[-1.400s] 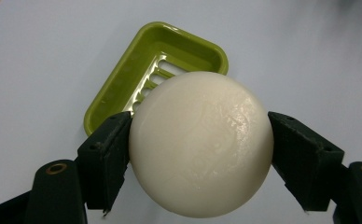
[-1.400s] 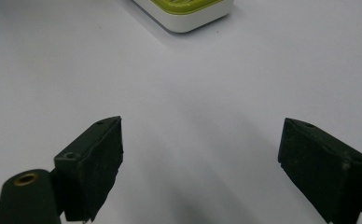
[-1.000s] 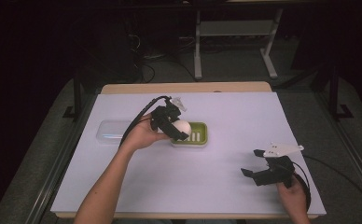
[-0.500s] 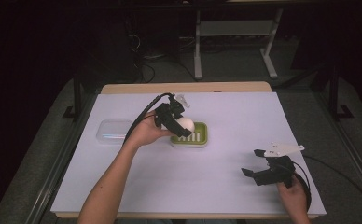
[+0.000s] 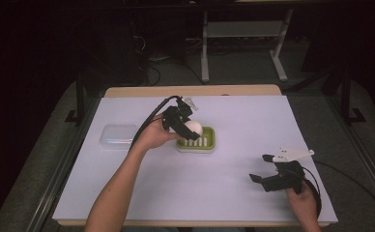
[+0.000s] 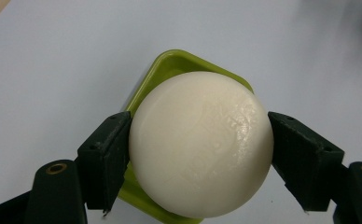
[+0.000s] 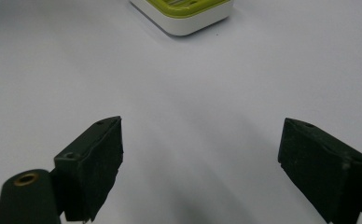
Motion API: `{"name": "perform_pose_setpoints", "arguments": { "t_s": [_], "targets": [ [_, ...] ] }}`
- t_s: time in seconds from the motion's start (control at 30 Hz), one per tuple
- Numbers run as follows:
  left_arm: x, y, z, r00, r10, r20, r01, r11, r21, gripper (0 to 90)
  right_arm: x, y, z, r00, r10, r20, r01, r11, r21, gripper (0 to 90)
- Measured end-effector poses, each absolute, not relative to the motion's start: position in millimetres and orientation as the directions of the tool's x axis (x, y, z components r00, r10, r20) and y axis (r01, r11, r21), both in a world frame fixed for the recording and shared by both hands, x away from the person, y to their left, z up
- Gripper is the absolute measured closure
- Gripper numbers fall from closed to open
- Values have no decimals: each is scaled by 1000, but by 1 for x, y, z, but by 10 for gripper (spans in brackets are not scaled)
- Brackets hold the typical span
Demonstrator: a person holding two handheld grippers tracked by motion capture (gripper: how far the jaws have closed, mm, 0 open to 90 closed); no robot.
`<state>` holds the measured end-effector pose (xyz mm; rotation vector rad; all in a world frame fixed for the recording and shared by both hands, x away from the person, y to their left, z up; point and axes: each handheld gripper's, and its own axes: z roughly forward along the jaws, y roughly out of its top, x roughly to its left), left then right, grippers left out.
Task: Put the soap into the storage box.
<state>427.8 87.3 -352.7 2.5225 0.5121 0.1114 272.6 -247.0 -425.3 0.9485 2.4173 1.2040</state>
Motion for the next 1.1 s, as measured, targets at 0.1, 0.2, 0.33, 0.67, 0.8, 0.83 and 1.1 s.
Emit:
{"name": "perform_pose_setpoints", "arguments": {
  "t_s": [0.1,0.2,0.33,0.67,0.8,0.83,1.1],
  "targets": [
    [429,86,-354,921,388,-30,341,-768,542,249,273,-246,-425,-747,664,40,433,440,787,132],
    [431,85,-356,921,388,-26,341,-773,535,249,273,-246,-425,-750,660,40,431,442,786,132],
    [434,82,-361,919,392,-33,348,-772,532,249,273,-245,-425,-748,662,43,435,441,785,132],
    [439,76,-372,912,408,-37,365,-768,525,249,273,-246,-425,-747,664,47,437,436,787,132],
    [439,73,-374,912,408,-37,367,-772,519,249,273,-245,-425,-749,661,44,433,438,788,132],
    [440,73,-375,911,411,-41,371,-769,520,249,273,-244,-425,-749,661,45,434,438,788,132],
    [442,70,-381,909,416,-42,376,-770,515,249,274,-246,-425,-750,660,44,433,439,787,131]
  ]
}}
